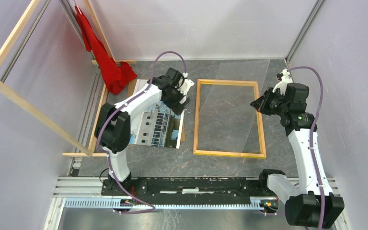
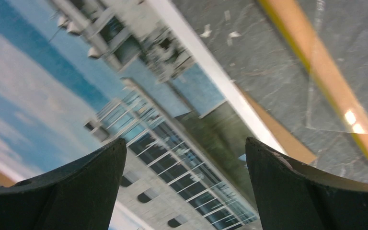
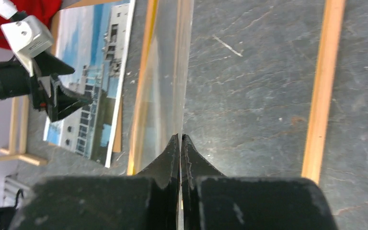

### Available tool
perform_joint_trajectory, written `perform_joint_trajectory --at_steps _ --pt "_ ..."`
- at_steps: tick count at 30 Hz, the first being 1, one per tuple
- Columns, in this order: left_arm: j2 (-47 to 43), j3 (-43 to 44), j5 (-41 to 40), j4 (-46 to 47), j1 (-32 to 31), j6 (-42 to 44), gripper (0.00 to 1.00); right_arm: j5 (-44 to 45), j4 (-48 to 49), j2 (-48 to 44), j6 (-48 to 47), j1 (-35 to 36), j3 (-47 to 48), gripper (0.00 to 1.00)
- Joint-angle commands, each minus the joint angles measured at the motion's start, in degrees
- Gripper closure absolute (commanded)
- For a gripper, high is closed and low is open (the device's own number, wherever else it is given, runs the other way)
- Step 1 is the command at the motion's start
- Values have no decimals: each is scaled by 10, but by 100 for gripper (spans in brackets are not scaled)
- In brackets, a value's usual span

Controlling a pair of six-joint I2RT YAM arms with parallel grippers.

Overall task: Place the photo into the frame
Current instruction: Move the photo frame to the center of the board.

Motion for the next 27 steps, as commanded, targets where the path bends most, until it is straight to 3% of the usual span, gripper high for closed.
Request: perform_joint_trajectory --at_steps 1,10,16,22,27 --pt "21 43 37 25 -21 -46 0 94 -3 11 -20 0 -3 100" --pt "64 63 64 41 -32 -79 0 142 11 -30 -15 0 -5 100" --pt "67 58 99 62 -41 -91 0 186 -2 -39 -3 -1 41 100" --pt "81 47 89 72 -57 -88 0 270 -9 -47 9 -5 79 100" --pt "91 46 93 79 -59 -93 0 280 -9 -42 11 -6 88 100"
